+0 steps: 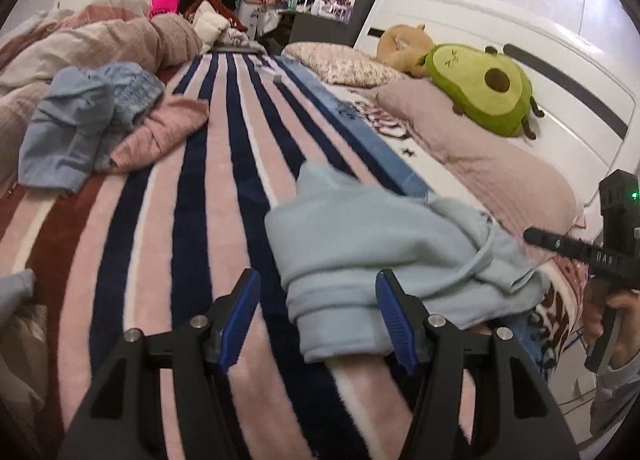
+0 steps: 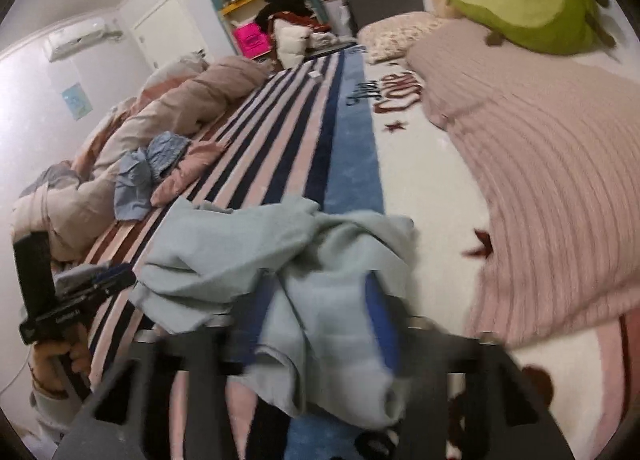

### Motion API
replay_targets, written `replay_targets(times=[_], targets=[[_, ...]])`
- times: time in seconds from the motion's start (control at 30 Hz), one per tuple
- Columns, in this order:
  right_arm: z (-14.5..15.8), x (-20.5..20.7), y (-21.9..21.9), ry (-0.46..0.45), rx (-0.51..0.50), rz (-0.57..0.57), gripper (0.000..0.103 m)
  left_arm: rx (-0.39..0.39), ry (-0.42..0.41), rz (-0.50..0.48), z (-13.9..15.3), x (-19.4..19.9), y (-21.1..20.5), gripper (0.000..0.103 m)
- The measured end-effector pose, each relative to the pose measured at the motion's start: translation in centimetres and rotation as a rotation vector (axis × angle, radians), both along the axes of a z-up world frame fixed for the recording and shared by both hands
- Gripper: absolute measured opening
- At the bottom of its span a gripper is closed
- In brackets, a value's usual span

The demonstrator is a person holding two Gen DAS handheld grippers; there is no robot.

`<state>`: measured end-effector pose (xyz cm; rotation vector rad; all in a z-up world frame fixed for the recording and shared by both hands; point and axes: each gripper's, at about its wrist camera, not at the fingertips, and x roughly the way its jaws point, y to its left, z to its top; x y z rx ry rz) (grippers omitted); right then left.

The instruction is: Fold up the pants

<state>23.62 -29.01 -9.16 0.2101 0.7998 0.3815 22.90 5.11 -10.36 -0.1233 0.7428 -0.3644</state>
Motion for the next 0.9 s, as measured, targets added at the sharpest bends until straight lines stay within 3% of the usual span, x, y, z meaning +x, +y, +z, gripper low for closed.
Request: replay_targets(times=[0.13, 0.2, 0.3, 0.33, 0.4, 0.47, 0.6, 0.7, 0.8, 0.87, 0.9], targets=[[-0.8, -0.6, 4.3, 0.004, -0.129, 0.169, 0.068, -0.009, -0.004, -0.022, 0.2, 0.0, -0.7, 0.056], [-1.8, -1.0, 5.9, 0.007, -0.197, 0.209, 0.068, -0.014, 0.005, -0.037, 0.0, 0.0, -1.2, 0.056], [-2.6, -1.0, 6.3, -0.012, -0.29, 0.174, 0.067, 0.011, 0.017, -0.057, -0.6, 0.1, -2.3, 0.056], [-2.6, -0.9, 6.1, -0.019, -0.297, 0.158, 0.064, 0.016, 0.02, -0.061, -0.7, 0.2, -2.5, 0.056], [-2.4, -0.6, 4.9, -0.022, -0.273, 0.117, 0.042, 0.035, 0.023, -0.065, -1.1, 0.3, -3.1, 0.056], [-2.1, -0.2, 3.8, -0.023, -0.275, 0.073, 0.002, 0.058, 0.02, -0.055, -1.3, 0.4, -3.3, 0.056], [-1.5, 0.3, 1.5, -0.041, -0.273, -0.009, 0.003, 0.069, 0.032, -0.045, -1.7, 0.8, -3.3, 0.056], [-1.1, 0.6, 0.2, -0.023, -0.205, 0.002, 0.003, 0.069, 0.033, -0.044, -1.8, 0.9, -3.3, 0.056], [-0.3, 0.2, 0.8, -0.034, -0.154, 0.081, 0.01, 0.064, 0.034, -0.043, -1.8, 1.0, -3.2, 0.056], [0.3, -0.6, 1.9, -0.073, -0.147, 0.123, 0.052, 0.063, 0.033, -0.042, -1.8, 1.0, -3.2, 0.056], [0.4, -0.8, 2.5, -0.085, -0.149, 0.152, 0.056, 0.065, 0.033, -0.042, -1.8, 1.0, -3.3, 0.056]])
